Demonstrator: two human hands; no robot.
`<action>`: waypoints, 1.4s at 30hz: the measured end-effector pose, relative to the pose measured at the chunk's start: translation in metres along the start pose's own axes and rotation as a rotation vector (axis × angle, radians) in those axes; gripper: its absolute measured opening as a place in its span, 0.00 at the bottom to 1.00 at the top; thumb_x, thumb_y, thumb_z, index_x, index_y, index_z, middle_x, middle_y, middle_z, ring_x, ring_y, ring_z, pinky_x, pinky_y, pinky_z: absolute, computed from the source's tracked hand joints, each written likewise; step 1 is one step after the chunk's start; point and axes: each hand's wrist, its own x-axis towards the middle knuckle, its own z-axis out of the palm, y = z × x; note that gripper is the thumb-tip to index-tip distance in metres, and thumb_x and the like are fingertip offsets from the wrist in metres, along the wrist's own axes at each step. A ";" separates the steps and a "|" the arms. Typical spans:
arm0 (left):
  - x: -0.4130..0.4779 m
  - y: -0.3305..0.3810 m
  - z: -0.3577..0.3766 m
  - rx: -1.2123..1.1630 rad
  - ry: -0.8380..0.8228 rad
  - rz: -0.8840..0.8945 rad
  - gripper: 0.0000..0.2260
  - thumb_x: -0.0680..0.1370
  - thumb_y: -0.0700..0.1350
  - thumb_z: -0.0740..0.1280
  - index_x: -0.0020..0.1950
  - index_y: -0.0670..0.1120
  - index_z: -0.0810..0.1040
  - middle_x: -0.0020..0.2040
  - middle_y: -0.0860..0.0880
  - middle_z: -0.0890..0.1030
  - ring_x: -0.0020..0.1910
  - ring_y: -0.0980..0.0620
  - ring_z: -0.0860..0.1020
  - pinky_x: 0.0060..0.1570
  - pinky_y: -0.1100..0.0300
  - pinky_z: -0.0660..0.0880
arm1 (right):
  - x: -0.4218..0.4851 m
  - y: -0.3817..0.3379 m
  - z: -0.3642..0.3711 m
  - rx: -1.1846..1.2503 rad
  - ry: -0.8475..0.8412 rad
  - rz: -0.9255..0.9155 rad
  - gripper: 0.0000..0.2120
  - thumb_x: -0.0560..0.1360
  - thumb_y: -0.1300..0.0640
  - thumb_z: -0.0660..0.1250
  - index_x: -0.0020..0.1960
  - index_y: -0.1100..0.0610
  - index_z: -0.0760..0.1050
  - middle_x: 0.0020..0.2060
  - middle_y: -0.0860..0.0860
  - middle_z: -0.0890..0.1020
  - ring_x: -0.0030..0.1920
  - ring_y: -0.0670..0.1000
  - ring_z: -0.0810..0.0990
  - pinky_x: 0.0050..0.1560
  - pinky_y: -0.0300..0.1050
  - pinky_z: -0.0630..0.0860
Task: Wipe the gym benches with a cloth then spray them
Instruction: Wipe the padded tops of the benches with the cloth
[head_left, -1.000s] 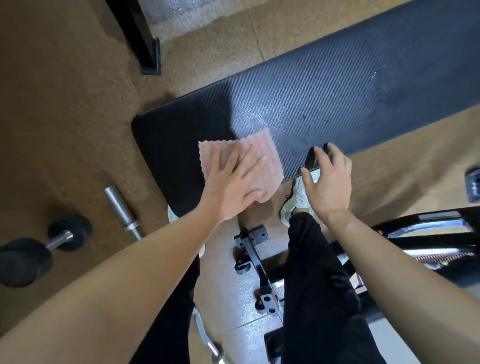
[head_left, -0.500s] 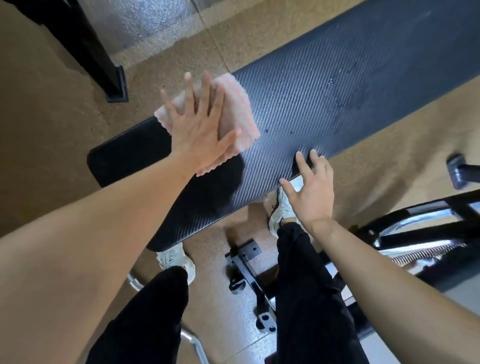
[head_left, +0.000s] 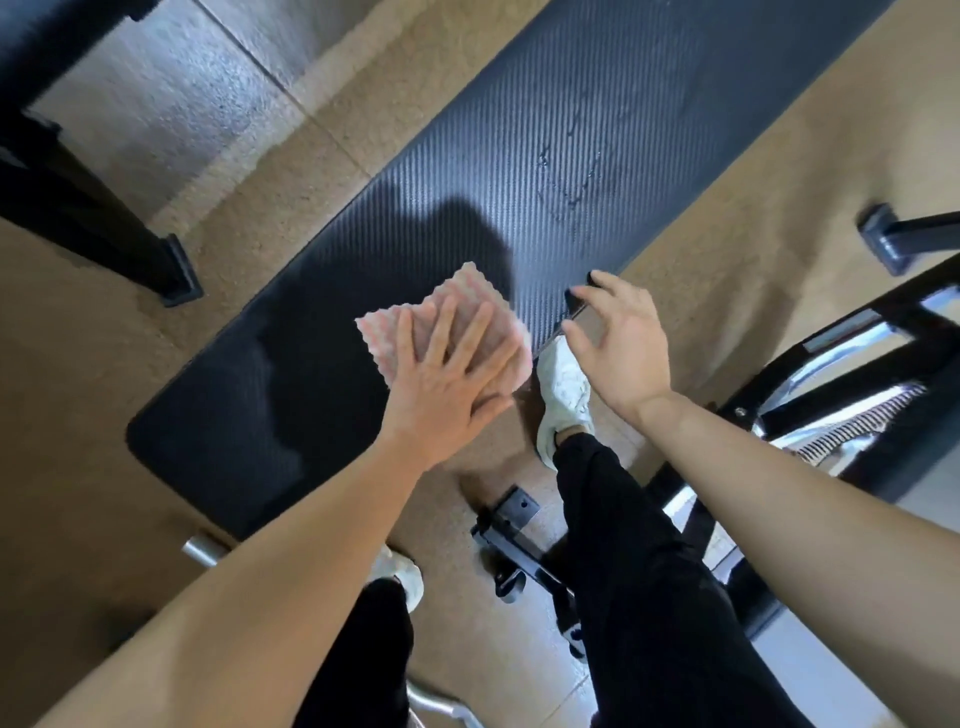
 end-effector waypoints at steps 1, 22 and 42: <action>0.008 -0.008 -0.005 0.018 0.007 0.033 0.33 0.82 0.70 0.48 0.84 0.60 0.44 0.85 0.46 0.43 0.82 0.33 0.42 0.74 0.26 0.47 | 0.005 0.002 -0.001 -0.017 0.019 0.042 0.24 0.77 0.49 0.70 0.71 0.56 0.74 0.73 0.56 0.70 0.72 0.59 0.67 0.74 0.54 0.65; 0.130 -0.028 -0.046 0.010 0.072 -0.220 0.34 0.81 0.71 0.44 0.84 0.58 0.45 0.85 0.43 0.47 0.82 0.33 0.44 0.76 0.28 0.45 | 0.034 0.035 -0.019 0.075 -0.159 0.068 0.29 0.77 0.50 0.72 0.75 0.51 0.70 0.78 0.48 0.63 0.79 0.46 0.58 0.72 0.38 0.57; 0.223 -0.048 -0.083 0.004 0.037 -0.217 0.32 0.81 0.72 0.46 0.83 0.64 0.45 0.85 0.49 0.46 0.82 0.34 0.49 0.75 0.30 0.47 | 0.145 0.098 -0.070 -0.148 -0.053 0.036 0.35 0.79 0.46 0.69 0.80 0.57 0.61 0.80 0.57 0.58 0.81 0.58 0.52 0.80 0.56 0.54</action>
